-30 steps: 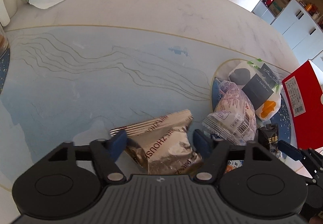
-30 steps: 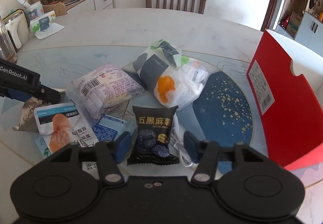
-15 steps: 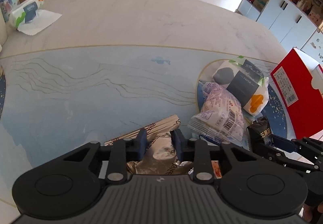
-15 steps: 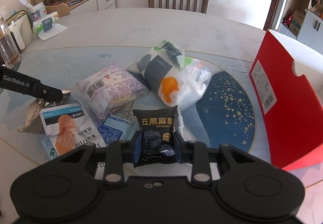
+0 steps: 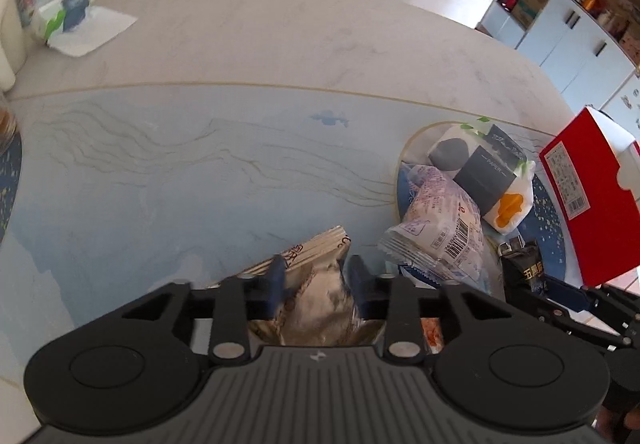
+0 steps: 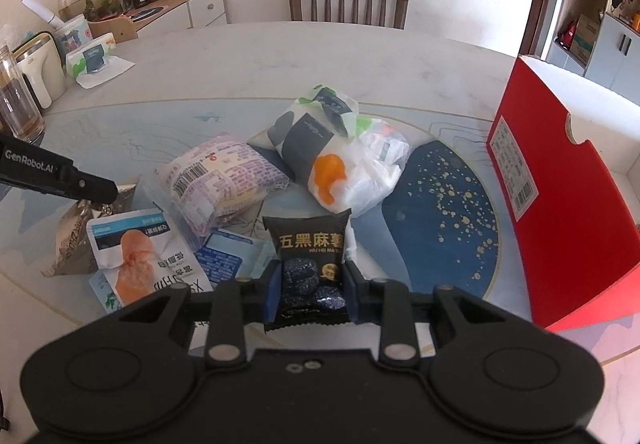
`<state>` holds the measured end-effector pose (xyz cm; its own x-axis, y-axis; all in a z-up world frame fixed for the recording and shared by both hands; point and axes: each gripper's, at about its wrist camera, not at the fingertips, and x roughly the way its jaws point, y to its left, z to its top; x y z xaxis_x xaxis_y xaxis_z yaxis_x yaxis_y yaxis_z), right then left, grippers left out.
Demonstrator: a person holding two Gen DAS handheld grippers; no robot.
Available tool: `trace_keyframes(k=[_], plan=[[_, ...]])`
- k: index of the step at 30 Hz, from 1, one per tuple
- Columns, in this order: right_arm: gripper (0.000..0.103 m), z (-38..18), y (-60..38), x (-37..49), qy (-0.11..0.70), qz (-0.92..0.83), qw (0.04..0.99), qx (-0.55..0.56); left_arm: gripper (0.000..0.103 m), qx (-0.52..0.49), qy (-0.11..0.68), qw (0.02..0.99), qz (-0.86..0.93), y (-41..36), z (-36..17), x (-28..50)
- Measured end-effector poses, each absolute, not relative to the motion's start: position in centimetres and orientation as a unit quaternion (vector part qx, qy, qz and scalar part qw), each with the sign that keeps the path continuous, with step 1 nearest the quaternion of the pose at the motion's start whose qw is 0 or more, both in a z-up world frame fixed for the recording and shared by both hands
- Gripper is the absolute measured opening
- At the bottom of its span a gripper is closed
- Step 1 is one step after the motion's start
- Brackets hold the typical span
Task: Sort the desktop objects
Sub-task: 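Lift and carry the silver foil packet and black snack bag into the red shoebox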
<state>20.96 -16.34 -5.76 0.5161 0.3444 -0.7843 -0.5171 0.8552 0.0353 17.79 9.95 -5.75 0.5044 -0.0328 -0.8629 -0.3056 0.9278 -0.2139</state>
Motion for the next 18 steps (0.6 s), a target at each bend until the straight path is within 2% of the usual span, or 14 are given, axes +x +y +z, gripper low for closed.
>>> trace_keyframes(k=[2,14,17,18], plan=[[0.030,-5.8,-16.5,21.0,0.425,0.249,0.865,-0.099,0.076,-0.189,0.496,0.843,0.086,10.3,-5.8,17.9],[0.031,-6.0,-16.6,21.0,0.426,0.251,0.864,-0.101,0.076,-0.238,0.537,0.800,0.121,11.5,-7.9,19.3],[0.030,-6.0,-16.6,20.9,0.426,0.251,0.863,-0.102,0.074,-0.237,0.533,0.803,0.119,11.2,-8.0,19.4],[0.030,-6.0,-16.7,20.9,0.426,0.251,0.863,-0.102,0.068,-0.236,0.531,0.806,0.119,11.1,-7.9,19.3]])
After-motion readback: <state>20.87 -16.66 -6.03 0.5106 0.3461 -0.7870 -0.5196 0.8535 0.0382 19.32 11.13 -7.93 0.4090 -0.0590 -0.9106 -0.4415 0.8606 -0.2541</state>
